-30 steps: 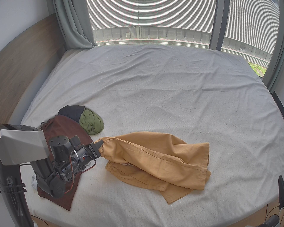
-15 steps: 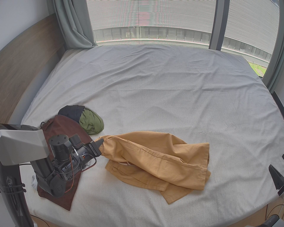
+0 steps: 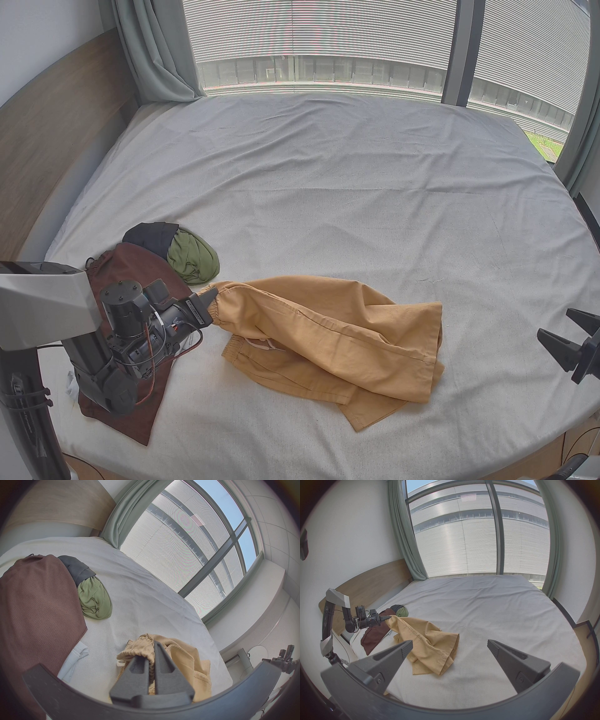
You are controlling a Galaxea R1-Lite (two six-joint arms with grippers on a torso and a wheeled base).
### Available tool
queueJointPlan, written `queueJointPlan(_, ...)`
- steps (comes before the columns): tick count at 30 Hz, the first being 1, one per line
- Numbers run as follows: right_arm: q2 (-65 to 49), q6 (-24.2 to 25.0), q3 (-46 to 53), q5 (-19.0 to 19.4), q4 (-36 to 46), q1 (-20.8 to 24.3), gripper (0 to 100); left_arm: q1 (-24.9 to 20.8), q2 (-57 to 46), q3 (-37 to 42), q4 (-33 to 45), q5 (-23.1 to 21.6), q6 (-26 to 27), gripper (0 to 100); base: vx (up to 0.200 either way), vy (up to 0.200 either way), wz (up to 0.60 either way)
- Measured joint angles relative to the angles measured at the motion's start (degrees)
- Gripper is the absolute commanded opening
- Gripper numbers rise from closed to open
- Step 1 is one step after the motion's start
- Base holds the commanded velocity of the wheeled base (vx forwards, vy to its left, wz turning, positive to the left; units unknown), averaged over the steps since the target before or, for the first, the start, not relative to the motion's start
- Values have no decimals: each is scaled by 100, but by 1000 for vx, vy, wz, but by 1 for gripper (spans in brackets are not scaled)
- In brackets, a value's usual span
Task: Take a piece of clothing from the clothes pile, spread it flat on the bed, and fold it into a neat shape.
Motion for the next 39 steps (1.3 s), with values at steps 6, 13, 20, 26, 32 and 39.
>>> queueJointPlan(6,512,-7,-144,332,-40,-2,100,-5,-29,-5,-2,-2,2,0,0,0,0)
queueJointPlan(13,1069,9,-367,947,-51,-6,100,2,-29,-5,0,0,-5,0,0,0,0)
queueJointPlan(20,1707,102,-425,1252,-724,0,100,6,-40,-11,-2,-5,-9,0,0,0,0)
queueJointPlan(26,2295,583,-317,1668,-1201,0,100,67,-88,-71,-2,-11,-16,0,0,0,0)
queueJointPlan(32,2855,666,-282,1763,-1571,4,100,96,-140,-82,-2,-18,-13,0,0,0,0)
queueJointPlan(39,3371,778,-246,1777,-1908,56,100,61,-160,-57,-2,-18,-5,0,0,0,0)
